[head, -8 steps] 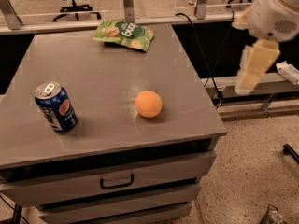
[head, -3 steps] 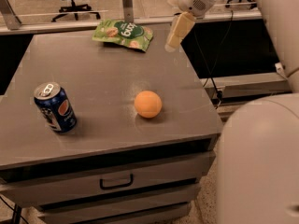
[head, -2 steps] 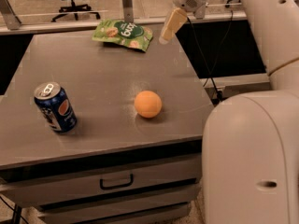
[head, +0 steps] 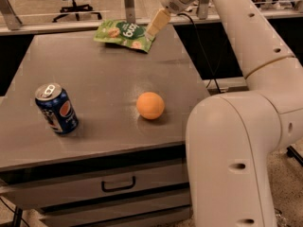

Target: Move green rice chip bag near orange

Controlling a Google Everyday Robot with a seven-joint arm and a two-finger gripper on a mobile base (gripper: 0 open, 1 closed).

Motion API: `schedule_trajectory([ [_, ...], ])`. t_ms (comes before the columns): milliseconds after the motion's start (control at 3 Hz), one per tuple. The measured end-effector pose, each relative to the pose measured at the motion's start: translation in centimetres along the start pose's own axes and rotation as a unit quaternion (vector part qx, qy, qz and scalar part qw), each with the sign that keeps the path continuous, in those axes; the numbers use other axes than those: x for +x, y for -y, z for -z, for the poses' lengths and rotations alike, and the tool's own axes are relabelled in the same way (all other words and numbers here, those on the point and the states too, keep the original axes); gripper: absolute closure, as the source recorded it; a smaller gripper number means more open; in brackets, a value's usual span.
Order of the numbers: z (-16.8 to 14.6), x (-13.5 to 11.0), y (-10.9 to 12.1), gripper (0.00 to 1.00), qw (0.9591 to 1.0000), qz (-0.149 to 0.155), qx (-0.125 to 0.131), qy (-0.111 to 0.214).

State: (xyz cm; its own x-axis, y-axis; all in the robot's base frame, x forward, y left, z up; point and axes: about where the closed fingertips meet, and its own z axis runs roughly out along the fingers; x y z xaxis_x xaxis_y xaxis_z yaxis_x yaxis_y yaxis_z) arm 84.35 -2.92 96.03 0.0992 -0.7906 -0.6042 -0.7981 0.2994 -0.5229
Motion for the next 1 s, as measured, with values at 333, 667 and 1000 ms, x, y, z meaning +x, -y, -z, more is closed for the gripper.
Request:
schedule_trajectory([
  [333,-2.5,0.3,0.1,0.00,0.9987,-0.049,0.001,0.018],
  [667,-4.4,0.5,-0.7,0.00,0.9938,-0.104,-0.013,0.038],
  [1000,-6.8,0.1,-2.1,0.00,0.9906,-0.122,-0.038,0.047],
])
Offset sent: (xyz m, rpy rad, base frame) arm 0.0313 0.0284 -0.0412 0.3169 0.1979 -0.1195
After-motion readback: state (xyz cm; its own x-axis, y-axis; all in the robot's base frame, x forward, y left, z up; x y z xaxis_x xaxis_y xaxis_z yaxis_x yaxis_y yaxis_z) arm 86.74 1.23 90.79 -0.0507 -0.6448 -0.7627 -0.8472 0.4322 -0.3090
